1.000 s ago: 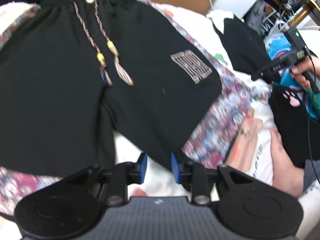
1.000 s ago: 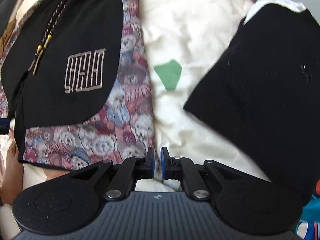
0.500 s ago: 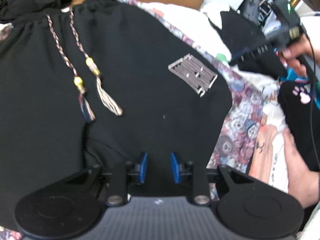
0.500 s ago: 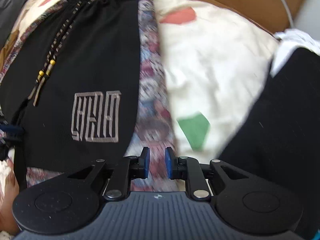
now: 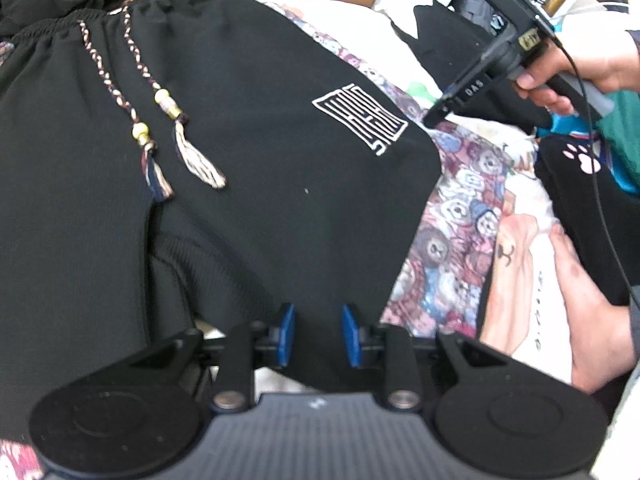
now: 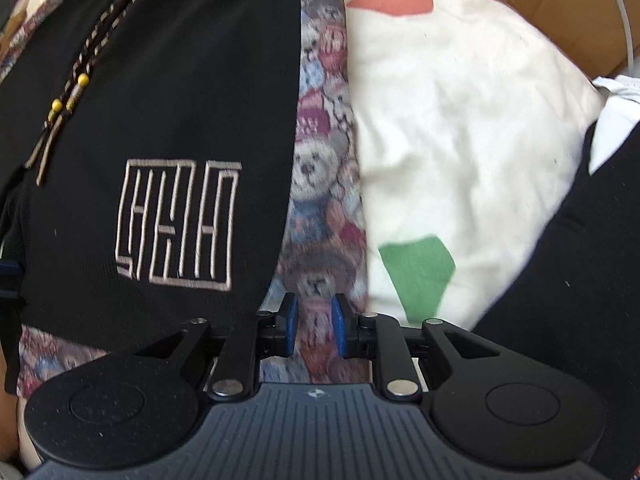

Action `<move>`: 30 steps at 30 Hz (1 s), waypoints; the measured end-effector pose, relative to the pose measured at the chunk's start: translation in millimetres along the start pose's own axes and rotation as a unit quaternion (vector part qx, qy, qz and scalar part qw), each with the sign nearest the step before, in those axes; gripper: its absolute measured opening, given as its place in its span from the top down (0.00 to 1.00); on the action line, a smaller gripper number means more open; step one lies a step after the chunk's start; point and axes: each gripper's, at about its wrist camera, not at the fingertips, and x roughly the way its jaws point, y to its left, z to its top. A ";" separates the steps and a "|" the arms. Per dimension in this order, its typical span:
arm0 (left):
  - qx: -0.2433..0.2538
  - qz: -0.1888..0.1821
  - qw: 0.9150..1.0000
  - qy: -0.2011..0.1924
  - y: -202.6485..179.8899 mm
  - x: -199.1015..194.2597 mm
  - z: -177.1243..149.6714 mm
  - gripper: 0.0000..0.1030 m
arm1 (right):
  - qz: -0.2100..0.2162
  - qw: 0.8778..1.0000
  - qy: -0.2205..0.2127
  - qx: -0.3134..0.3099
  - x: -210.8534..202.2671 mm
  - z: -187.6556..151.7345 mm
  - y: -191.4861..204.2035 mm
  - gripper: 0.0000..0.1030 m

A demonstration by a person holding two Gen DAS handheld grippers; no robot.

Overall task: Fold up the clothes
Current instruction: 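Open both grippers and raise them above the flattened shorts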

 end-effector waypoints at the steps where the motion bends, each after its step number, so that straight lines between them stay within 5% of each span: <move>1: 0.001 -0.001 1.000 -0.004 -2.7 -5.7 -1.1 0.74 | -0.006 1.000 0.012 -0.003 -1.1 -2.1 1.7 0.78; 7: -0.013 0.037 0.999 -0.035 -1.9 -48.2 -12.3 0.69 | -0.018 0.999 0.018 -0.022 -36.3 -12.1 19.8 0.78; 13: -0.057 0.100 0.992 -0.057 22.0 -108.3 -35.1 0.61 | -0.005 0.998 -0.050 -0.040 -93.6 3.4 46.3 0.67; 21: -0.101 0.175 0.974 -0.098 52.2 -195.4 -67.8 0.48 | -0.002 0.995 -0.083 -0.054 -124.8 26.6 78.0 0.66; 30: -0.121 0.234 0.956 -0.132 48.7 -266.6 -85.4 0.44 | 0.007 0.991 -0.125 -0.054 -145.5 31.1 104.3 0.44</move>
